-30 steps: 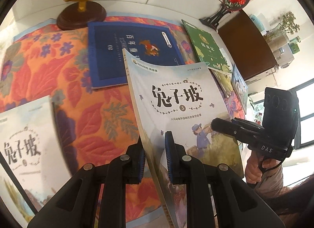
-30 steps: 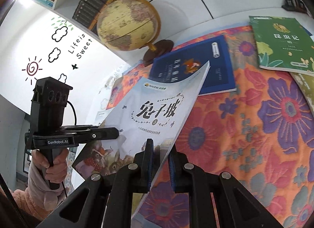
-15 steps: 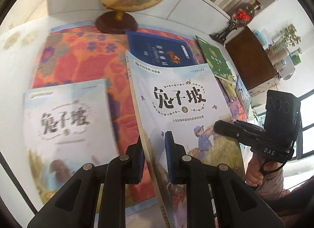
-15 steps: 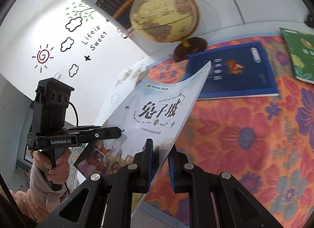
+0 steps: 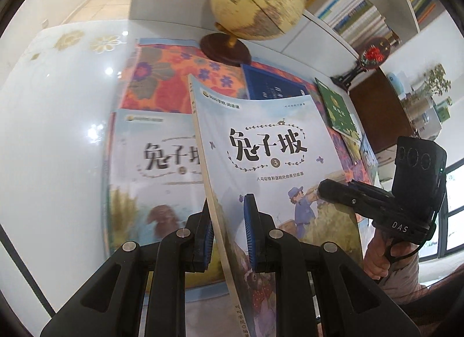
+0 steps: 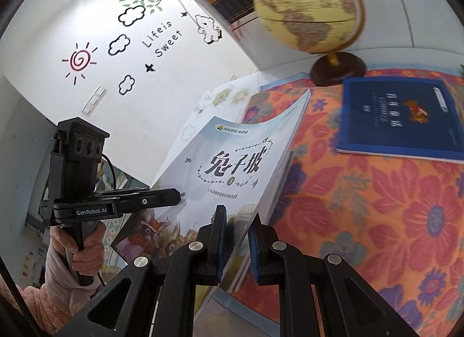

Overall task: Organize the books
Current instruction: 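Lift the white farmer-cover book with both grippers and carry it toward the stack, then lower the white farmer-cover book against the stacked books and open both grippers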

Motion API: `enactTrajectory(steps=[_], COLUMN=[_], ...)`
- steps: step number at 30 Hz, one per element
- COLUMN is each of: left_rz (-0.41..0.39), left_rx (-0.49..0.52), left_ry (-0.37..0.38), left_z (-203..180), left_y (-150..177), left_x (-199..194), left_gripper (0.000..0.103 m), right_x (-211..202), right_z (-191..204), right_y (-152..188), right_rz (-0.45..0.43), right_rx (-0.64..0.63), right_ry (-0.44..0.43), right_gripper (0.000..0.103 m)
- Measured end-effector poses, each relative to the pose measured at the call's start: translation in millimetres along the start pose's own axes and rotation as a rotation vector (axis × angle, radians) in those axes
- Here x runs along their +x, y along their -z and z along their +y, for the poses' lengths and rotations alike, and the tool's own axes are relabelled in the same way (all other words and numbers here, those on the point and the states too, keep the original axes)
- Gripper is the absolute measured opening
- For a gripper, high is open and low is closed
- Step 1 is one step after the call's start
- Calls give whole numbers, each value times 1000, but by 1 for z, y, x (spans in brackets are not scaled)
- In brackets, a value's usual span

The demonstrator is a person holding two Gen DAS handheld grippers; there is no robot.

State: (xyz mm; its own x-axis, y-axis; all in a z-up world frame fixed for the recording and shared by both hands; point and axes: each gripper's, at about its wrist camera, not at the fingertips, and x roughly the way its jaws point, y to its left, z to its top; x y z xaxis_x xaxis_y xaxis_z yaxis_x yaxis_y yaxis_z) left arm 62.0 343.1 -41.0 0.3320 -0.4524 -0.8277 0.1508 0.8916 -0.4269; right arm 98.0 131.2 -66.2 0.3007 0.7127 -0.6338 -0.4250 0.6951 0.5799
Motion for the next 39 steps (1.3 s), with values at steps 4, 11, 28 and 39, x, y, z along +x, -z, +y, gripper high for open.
enactTrajectory(steps=[4,11,28,39], left_rz=[-10,-9,41,123], left_rx=[-16,-46,-74,-95], left_ry=[-3,-7,-40,-89], left_z=[18,45,83,90], left_y=[4,6,6,6], left_x=[-5,-6,14,40], left_gripper=[15,15,18,20], right_x=[16,40,85,112], right_z=[10,18,15,-9], right_y=[-2,-4,-5,10], right_rz=[14,38,108,169], right_rx=[-9,-11,24,119], right_ry=[-4,-7,-1,-4], right_gripper=[14,14,14,14])
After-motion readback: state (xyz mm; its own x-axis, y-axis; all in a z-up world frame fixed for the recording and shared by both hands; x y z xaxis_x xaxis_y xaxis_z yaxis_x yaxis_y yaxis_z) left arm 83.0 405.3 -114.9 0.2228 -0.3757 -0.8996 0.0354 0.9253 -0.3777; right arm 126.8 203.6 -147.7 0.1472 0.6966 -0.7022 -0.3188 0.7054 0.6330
